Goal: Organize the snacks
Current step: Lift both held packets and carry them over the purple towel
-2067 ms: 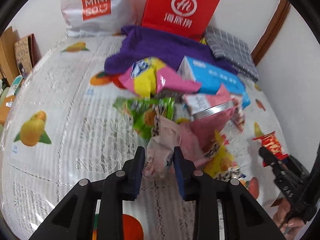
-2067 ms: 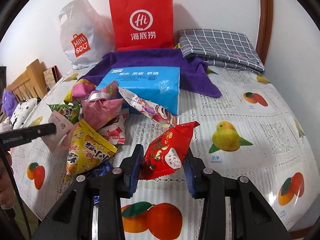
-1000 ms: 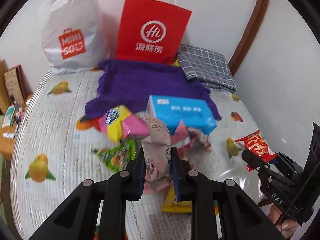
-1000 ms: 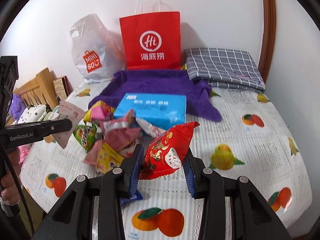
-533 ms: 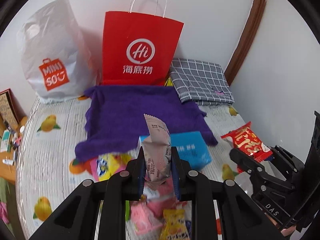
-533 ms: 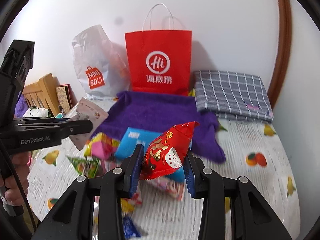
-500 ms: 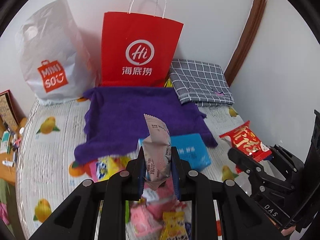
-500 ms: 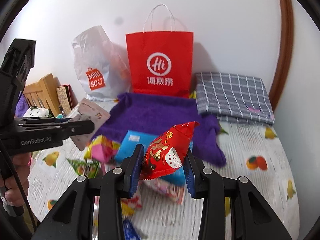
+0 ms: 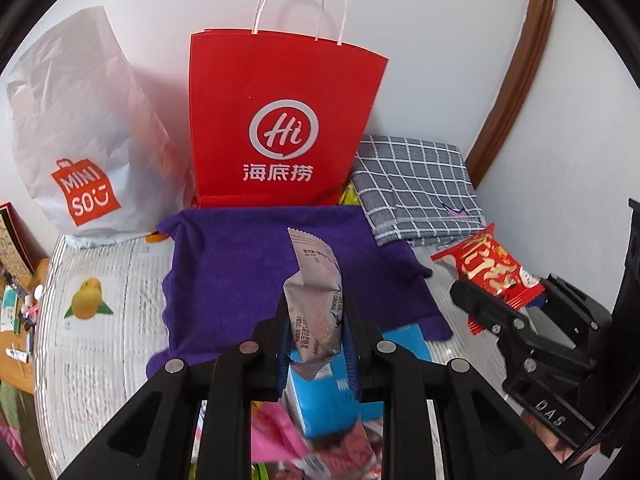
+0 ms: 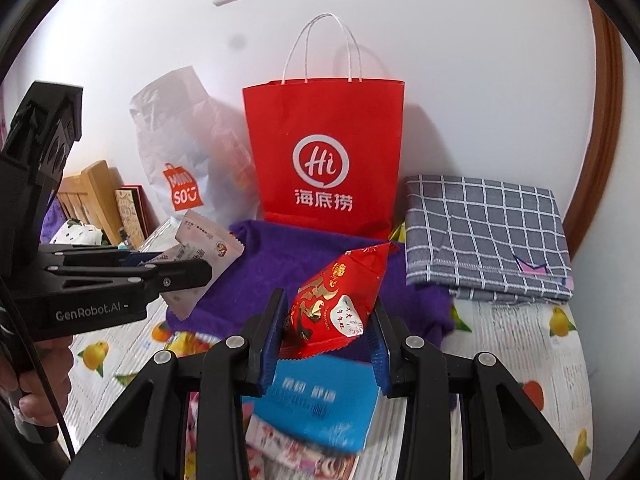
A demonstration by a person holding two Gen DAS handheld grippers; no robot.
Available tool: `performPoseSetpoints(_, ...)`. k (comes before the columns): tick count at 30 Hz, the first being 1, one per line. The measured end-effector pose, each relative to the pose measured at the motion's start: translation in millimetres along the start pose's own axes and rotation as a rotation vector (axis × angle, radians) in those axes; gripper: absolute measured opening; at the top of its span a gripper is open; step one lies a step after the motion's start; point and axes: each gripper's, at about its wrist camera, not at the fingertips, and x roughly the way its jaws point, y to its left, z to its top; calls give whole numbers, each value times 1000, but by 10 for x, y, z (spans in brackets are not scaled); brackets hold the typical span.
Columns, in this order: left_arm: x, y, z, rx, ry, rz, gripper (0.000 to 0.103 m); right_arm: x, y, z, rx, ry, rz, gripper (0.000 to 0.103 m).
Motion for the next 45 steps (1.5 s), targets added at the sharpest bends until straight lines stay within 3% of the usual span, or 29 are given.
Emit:
performPoseSetpoints(25, 590, 615, 688, -81, -9, 56, 21, 758, -148, 700, -38, -35, 40, 38)
performPoseSetpoints(33, 912, 787, 715, -105, 20, 57, 21, 1128, -233, 651, -34, 21, 37, 38)
performPoseSetpoints(45, 1485, 1011, 491, -152, 154, 65, 21, 1778, -451, 369, -61, 197, 3, 38)
